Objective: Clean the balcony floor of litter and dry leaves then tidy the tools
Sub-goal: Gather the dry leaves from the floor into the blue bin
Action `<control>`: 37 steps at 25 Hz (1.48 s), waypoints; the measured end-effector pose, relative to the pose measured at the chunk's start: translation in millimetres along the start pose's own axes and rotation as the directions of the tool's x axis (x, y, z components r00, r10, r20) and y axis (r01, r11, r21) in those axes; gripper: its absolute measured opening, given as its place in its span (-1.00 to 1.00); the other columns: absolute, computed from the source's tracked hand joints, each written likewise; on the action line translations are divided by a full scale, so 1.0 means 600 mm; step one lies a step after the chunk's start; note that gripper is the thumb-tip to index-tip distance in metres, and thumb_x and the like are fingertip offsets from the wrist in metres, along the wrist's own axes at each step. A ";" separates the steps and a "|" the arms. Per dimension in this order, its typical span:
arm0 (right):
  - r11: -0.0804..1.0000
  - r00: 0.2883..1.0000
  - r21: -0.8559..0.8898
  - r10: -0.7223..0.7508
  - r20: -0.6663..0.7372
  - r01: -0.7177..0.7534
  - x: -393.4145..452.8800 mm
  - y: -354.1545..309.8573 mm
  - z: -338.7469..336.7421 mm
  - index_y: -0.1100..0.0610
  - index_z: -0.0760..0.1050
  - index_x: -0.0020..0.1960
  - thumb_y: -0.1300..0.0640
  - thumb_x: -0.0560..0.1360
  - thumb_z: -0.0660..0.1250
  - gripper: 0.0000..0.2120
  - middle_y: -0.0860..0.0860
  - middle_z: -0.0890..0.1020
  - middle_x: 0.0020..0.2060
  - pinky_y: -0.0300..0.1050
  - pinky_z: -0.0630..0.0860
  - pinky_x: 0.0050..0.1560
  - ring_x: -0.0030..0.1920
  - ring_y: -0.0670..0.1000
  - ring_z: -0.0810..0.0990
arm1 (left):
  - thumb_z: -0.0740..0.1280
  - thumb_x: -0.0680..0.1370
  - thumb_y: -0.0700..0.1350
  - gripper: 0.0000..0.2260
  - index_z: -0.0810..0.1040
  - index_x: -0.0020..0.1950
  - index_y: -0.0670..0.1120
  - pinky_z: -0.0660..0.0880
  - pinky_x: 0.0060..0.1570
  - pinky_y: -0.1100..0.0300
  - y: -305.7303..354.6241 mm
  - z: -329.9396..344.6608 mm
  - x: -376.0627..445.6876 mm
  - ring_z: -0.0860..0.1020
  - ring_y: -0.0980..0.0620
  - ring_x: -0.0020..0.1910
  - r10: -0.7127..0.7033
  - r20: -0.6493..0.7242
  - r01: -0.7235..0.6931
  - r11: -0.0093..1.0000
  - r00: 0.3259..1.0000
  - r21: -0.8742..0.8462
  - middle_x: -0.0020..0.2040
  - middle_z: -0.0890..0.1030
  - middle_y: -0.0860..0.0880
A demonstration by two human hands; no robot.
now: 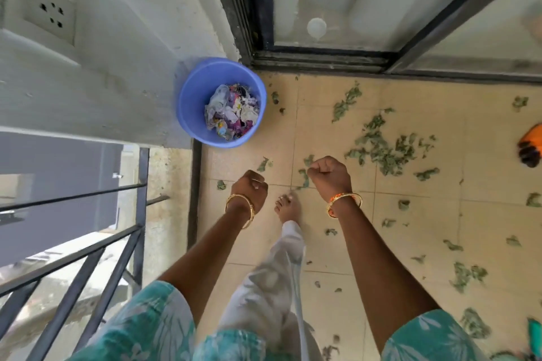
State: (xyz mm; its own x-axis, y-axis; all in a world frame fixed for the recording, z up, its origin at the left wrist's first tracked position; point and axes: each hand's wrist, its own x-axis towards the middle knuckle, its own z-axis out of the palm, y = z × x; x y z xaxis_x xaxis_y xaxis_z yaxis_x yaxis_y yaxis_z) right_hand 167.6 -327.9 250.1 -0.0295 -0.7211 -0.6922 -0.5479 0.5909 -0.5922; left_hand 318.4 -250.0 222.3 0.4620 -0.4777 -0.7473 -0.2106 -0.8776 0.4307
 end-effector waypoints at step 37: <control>0.598 0.603 -0.176 -0.797 -0.029 0.782 0.289 0.306 0.518 0.16 0.61 -0.05 0.30 0.40 0.37 -0.85 0.06 0.65 -0.19 -0.12 0.52 -0.08 -0.09 -0.01 0.55 | 0.12 0.63 -0.03 -0.68 0.46 -0.27 -0.12 0.48 -0.33 0.19 -0.288 0.094 0.449 0.48 0.07 -0.50 0.072 0.225 0.055 0.857 0.972 -0.512 -0.53 0.51 0.01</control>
State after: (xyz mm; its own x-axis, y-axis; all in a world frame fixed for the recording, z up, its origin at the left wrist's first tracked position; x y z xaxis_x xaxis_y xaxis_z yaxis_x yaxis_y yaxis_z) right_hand 321.9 -232.0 -106.8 0.3945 -0.9165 0.0668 -0.4977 -0.2742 -0.8228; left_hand 430.7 -229.6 -82.0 0.2398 -0.5364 -0.8092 0.2859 -0.7575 0.5869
